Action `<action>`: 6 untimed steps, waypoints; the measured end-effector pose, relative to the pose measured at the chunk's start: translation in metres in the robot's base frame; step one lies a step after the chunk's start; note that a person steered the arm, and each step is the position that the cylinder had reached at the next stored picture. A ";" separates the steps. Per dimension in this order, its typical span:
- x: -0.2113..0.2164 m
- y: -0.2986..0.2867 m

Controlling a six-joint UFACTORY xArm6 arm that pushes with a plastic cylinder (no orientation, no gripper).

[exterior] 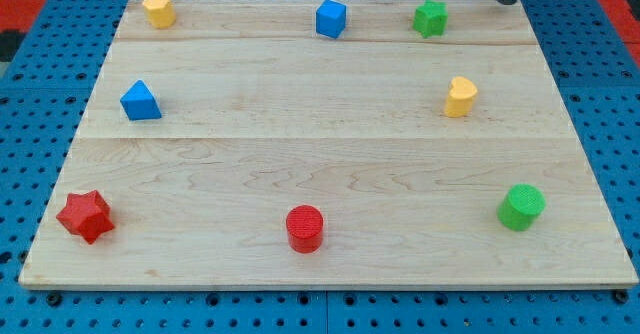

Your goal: Move the arm to the top center of the board

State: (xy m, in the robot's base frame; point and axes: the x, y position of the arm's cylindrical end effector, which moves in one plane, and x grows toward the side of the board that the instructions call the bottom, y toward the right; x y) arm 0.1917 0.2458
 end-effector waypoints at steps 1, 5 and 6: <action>0.001 -0.047; 0.001 -0.184; 0.001 -0.191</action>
